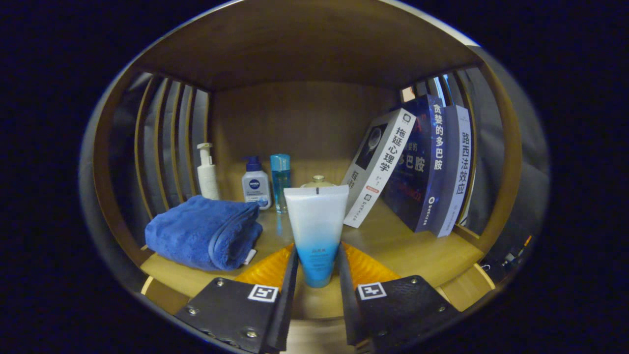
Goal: Pull open the drawer, take out the items inside it, and place them on the countertop above the cabinet.
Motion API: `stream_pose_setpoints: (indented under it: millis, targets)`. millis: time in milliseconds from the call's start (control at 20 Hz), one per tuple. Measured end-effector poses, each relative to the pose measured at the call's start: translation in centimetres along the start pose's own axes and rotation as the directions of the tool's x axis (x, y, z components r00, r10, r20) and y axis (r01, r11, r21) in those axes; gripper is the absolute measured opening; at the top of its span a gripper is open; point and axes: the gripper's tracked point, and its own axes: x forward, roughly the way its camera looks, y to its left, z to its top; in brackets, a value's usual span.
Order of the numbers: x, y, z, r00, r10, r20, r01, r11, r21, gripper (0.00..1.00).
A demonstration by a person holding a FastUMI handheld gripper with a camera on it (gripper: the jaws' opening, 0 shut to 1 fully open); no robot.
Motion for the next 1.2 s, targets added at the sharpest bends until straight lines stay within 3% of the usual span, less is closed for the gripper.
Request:
stream_pose_setpoints:
  millis: [550, 850, 900, 1200]
  targets:
    - [4.6, -0.1, 0.8, 0.999, -0.031, -0.018, 0.032, 0.995, 0.091, 0.44]
    - [6.9, 0.0, -3.0, 0.980, -0.004, -0.200, 0.029, 0.992, 0.124, 0.45]
    - [7.5, -0.1, -2.7, 0.988, -0.016, -0.152, 0.035, 0.992, 0.124, 0.45]
    - [4.6, -0.3, -2.7, 0.988, -0.023, -0.155, 0.034, 0.997, 0.067, 0.47]
